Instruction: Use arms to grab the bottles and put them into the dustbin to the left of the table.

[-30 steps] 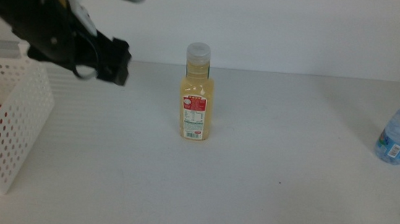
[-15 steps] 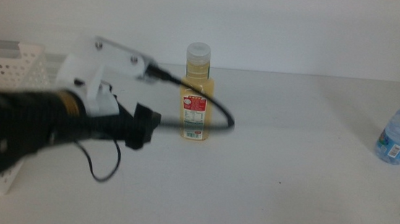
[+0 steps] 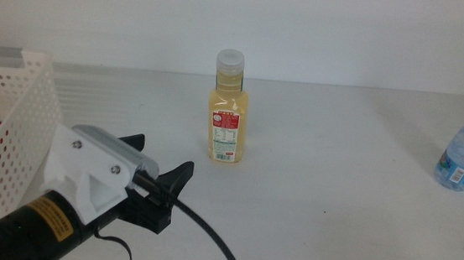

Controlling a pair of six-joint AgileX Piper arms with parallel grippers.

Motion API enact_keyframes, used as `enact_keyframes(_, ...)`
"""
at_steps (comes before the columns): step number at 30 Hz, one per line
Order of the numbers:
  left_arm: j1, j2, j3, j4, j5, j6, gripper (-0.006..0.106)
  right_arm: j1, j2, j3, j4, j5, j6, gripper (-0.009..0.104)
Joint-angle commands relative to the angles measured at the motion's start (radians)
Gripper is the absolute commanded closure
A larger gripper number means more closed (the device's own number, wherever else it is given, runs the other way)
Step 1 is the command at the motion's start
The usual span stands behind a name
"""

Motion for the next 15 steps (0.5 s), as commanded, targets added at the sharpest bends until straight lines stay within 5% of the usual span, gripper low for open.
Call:
enact_keyframes(1, -0.004, 0.002, 0.0, -0.013, -0.173, -0.016, 0.014, -0.004, -0.028, -0.007, -0.002, -0.076, -0.008, 0.018)
enact_keyframes(15, -0.004, 0.191, -0.139, -0.013, -0.196, -0.017, 0.013, -0.004, -0.028, -0.007, -0.002, -0.076, -0.008, 0.018)
